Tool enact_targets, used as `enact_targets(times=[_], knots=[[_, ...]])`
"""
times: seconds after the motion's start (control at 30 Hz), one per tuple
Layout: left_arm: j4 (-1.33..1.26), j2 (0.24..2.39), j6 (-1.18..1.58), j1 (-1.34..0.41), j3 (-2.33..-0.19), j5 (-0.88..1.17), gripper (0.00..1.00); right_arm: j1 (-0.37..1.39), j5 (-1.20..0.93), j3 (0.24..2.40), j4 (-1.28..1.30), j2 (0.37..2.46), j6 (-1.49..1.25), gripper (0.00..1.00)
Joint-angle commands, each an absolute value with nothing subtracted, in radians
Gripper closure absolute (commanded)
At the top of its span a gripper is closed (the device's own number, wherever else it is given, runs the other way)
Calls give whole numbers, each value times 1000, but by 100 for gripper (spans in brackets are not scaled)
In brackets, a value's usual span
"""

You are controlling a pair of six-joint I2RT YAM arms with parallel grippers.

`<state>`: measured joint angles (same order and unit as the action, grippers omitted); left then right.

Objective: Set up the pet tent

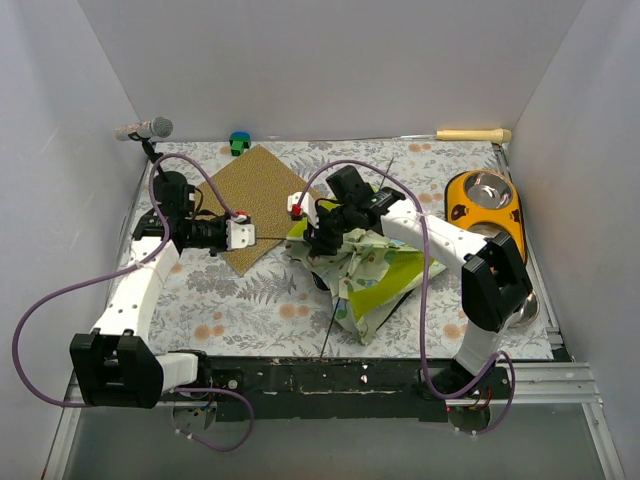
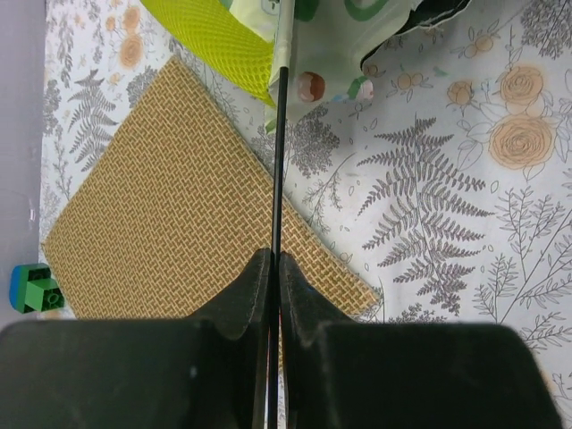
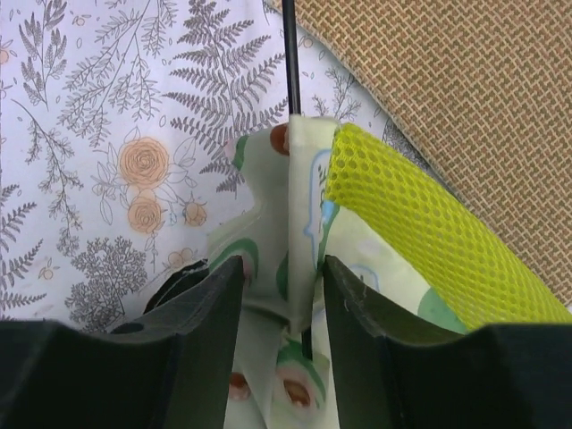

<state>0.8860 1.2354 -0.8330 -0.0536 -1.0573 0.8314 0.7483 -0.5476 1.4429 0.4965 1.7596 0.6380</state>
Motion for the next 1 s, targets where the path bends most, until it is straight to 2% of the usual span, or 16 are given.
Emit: enact_targets(times=[0.0,0.07,0.1,0.43,0.5,0.57,0.67,0.7,0.8,0.93,0.97], knots=[[838,1180,-741,-51,-1065,945,100,773,-546,1509,454,1773,646,62],[819,1174,-701,-51,-1075,966,100,788,-554,1526,448,1775,634,79],[813,1170,-684,-51,-1078,980,100,795,-563,1540,445,1773,618,82],[597,1147,-399,-92,-1183,1078,100,839,-610,1732,443,1750,526,85],[572,1150,-374,-116,-1222,1081,100,851,-617,1772,460,1753,517,89],[555,1152,-357,-143,-1261,1075,100,857,-617,1807,462,1753,491,99],[493,1160,-263,-158,-1334,1062,100,857,-598,1856,418,1740,418,99],[451,1166,-209,-156,-1359,1040,90,856,-583,1858,381,1723,390,99],[268,1164,37,-156,-1413,931,46,842,-561,1827,247,1671,301,99],[27,1158,300,-156,-1503,813,4,825,-525,1828,86,1634,192,99],[-7,1167,369,-156,-1544,787,2,819,-516,1836,49,1629,142,99]])
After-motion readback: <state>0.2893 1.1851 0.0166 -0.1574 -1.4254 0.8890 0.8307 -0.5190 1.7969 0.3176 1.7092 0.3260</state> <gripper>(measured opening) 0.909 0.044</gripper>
